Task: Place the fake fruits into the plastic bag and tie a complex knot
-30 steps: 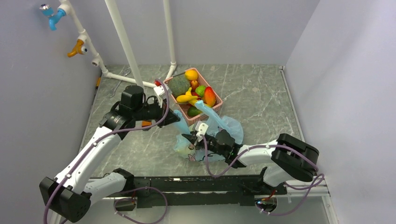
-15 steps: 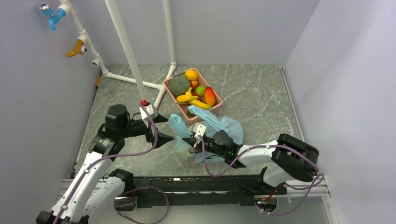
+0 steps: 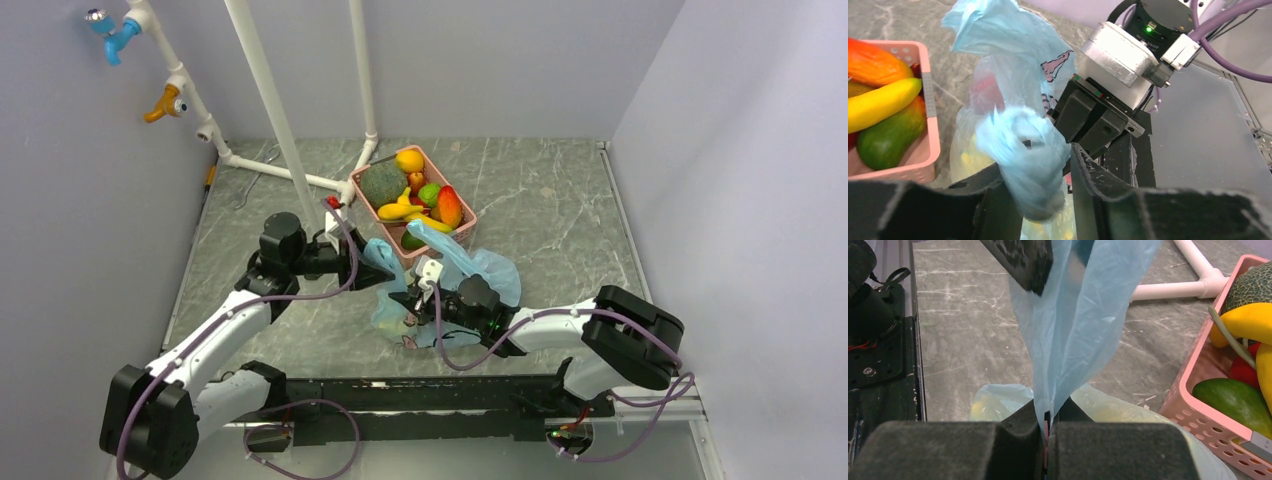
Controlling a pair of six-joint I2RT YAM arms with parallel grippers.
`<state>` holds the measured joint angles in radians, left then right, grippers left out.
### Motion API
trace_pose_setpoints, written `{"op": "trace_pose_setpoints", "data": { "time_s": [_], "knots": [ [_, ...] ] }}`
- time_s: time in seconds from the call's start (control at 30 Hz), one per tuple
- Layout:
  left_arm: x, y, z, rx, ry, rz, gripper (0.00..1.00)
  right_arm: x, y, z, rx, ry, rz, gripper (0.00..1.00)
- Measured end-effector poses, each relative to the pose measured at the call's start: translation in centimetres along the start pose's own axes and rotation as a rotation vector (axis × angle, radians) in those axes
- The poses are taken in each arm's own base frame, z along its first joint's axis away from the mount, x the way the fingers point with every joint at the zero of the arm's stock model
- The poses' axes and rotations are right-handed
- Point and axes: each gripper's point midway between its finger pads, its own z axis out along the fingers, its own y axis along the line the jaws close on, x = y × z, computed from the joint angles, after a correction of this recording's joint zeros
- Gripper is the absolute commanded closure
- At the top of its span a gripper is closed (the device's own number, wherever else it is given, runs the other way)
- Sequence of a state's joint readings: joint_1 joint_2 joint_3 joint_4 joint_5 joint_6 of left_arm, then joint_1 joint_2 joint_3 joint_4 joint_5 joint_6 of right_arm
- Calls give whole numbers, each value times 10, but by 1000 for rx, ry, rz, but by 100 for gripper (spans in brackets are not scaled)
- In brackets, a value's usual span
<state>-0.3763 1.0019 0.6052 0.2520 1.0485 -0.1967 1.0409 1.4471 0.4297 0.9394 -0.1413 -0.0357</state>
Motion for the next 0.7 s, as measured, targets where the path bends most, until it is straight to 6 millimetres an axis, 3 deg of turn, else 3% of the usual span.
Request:
{"op": "trace_pose_setpoints", "data": {
  "time_s": [0.07, 0.13, 0.17, 0.3, 0.4, 0.47, 0.57, 0.7],
  "knots": [
    [2, -2, 5, 34, 3, 1, 74, 0, -1, 0, 1, 0, 7, 100],
    [2, -8, 9, 65, 6, 8, 89, 0, -2, 0, 0, 0, 13, 99],
    [2, -10, 10, 75, 7, 13, 99, 0, -2, 0, 0, -1, 14, 91],
    [6, -14, 10, 94, 29, 34, 100, -1, -3, -2, -8, 12, 21, 46],
    [6, -13, 8, 91, 59, 61, 100, -10, -4, -12, -22, 34, 11, 31],
    [3, -12, 8, 89, 68, 81, 100, -28, -5, -24, -40, 37, -1, 28],
    [0, -11, 6, 83, 82, 107, 100, -81, -3, -42, -74, -13, -43, 25],
    [0, -10, 6, 82, 102, 130, 100, -135, 5, -69, -106, -61, -88, 21]
  ]
}}
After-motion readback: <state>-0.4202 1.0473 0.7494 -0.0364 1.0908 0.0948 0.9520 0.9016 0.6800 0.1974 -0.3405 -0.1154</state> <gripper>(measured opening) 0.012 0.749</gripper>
